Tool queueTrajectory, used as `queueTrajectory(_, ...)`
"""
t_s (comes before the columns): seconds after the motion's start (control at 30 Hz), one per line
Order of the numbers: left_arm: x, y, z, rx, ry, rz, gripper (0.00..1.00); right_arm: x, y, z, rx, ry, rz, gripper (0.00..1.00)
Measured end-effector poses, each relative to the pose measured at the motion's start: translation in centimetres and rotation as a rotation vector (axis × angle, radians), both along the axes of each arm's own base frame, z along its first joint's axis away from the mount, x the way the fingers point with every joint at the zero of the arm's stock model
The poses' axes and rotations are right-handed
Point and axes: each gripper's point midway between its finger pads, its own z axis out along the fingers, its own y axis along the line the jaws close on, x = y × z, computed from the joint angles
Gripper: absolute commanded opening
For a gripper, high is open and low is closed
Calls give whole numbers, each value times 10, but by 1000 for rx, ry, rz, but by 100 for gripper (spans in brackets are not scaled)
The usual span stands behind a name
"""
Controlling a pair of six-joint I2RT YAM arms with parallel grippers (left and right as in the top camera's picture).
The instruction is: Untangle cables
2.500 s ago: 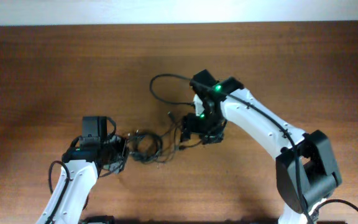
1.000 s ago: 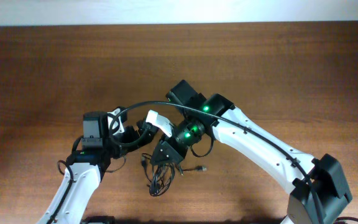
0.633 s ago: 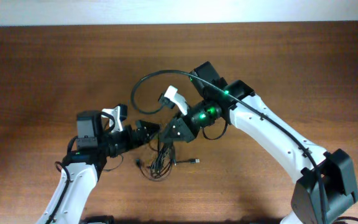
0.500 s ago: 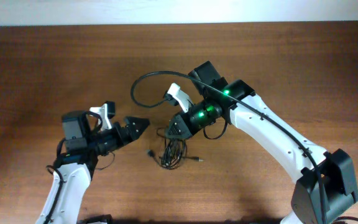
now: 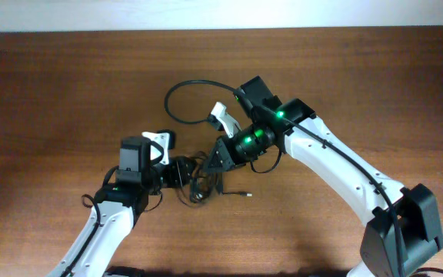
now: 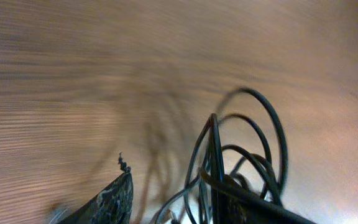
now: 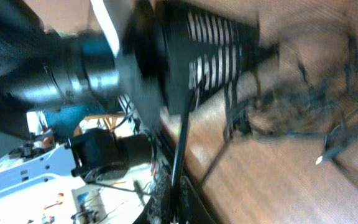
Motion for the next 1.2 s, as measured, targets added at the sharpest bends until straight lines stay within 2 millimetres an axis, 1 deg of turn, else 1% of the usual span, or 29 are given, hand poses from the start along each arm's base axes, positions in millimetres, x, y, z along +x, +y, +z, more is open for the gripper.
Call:
queueTrajectory(0.03,7,13,-1,35,-5,91,32,-4,-2,-1,-14,24,-2,4)
queueTrajectory(0.07,26,20,13,38,-90,157,32,-6,-4,-2,-24,40,-3,4)
queueTrajectory(0.1,50,33,36,43,-216,254,31,-11,-7,-4,-43,65,-4,4)
queueTrajectory(0.13,62,42,52,44,-288,316,31,-14,-12,-8,-77,85,-10,4)
queueTrajectory(0.2,67,48,68,39,-345,363,31,-17,-28,-23,-202,100,-46,4)
queueTrajectory(0.23,66,51,89,23,-403,383,32,-15,-43,-35,-319,105,-98,4)
queueTrajectory(0.27,65,53,104,13,-442,393,43,-14,-50,-40,-367,103,-118,4)
queueTrajectory(0.3,60,54,125,-3,-498,401,62,-9,-64,-49,-461,86,-167,4)
queueTrajectory(0.37,43,56,140,-8,-499,399,100,-2,-70,-53,-503,54,-194,4)
queueTrajectory(0.4,34,57,138,-3,-470,398,99,1,-70,-54,-504,39,-197,4)
queueTrajectory(0.43,26,58,130,12,-423,395,99,4,-67,-53,-488,17,-186,4)
queueTrajectory(0.47,16,59,113,38,-346,391,99,4,-64,-49,-463,1,-158,4)
queueTrajectory(0.5,10,59,102,52,-298,387,99,5,-59,-42,-428,-19,-130,4)
queueTrajectory(0.53,7,58,97,55,-274,380,99,8,-52,-29,-383,-50,-96,4)
queueTrajectory(0.6,3,52,92,40,-245,350,99,21,-32,16,-248,-167,-34,5)
queueTrajectory(0.63,2,47,92,19,-239,324,99,32,-20,51,-165,-273,-7,18)
queueTrajectory(0.67,-1,38,91,-13,-223,282,99,36,-16,65,-133,-317,0,23)
queueTrajectory(0.7,-5,35,87,-20,-200,266,99,38,-18,67,-140,-325,-7,30)
queueTrajectory(0.73,-11,33,79,-19,-158,255,99,40,-21,65,-165,-325,-23,45)
queueTrajectory(0.77,-19,31,69,-15,-103,244,99,42,-25,61,-199,-320,-48,50)
queueTrajectory(0.8,-21,31,65,-15,-84,239,99,44,-27,58,-218,-312,-67,63)
queueTrajectory(0.87,-25,30,55,-8,-35,233,99,43,-32,48,-257,-285,-85,77)
queueTrajectory(0.9,-25,29,49,-8,-11,233,99,42,-37,43,-288,-272,-96,78)
queueTrajectory(0.93,-26,29,42,-12,18,239,99,43,-43,39,-327,-275,-106,74)
queueTrajectory(1.0,-26,28,35,-21,57,255,99,35,-65,25,-459,-224,-139,68)
queueTrajectory(1.03,-26,28,31,-20,72,258,99,35,-73,12,-511,-212,-157,66)
queueTrajectory(1.07,-26,28,26,-18,88,261,99,34,-78,-1,-546,-200,-164,55)
queueTrajectory(1.1,-26,28,21,-18,109,263,99,33,-85,-34,-601,-179,-167,45)
queueTrajectory(1.2,-27,28,15,-14,132,266,99,40,-74,-82,-541,-194,-190,41)
